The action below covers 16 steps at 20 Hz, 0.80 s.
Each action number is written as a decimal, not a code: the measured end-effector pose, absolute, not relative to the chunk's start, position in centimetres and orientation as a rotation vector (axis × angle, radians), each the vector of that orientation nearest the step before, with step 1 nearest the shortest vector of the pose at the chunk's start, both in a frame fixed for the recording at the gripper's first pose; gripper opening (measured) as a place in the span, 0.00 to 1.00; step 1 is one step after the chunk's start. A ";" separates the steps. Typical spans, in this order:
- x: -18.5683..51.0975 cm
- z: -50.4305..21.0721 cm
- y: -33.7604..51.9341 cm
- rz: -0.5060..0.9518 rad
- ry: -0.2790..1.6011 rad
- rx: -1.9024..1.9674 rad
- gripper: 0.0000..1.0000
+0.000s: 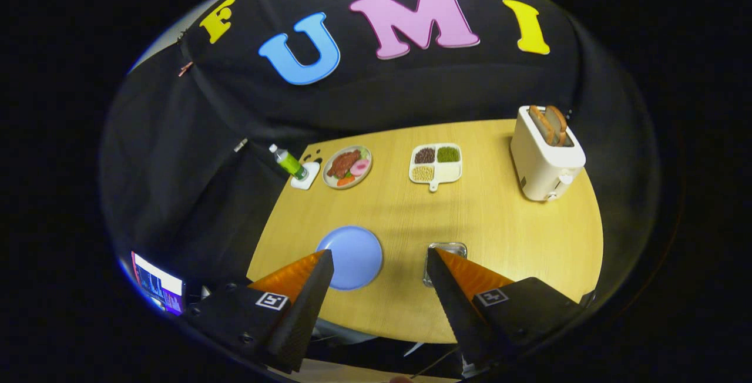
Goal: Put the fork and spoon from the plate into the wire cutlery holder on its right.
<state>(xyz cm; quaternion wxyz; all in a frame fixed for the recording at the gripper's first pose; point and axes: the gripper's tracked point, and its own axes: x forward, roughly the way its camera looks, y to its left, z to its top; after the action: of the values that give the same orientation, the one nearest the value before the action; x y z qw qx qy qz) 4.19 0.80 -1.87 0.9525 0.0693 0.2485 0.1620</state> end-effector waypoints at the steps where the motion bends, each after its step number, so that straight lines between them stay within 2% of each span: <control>1: 4.0 -0.7 0.7 0.320 0.444 0.150 0.99; 4: 3.0 1.5 0.6 0.289 0.304 0.157 0.99; 8: 1.9 2.2 0.5 0.235 0.216 0.100 0.99; 16: -0.8 9.2 1.6 0.139 -0.099 -0.082 0.99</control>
<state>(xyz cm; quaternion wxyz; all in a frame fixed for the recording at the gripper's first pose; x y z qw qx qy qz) -0.84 1.57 9.22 0.9955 -0.0407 -0.0494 0.0693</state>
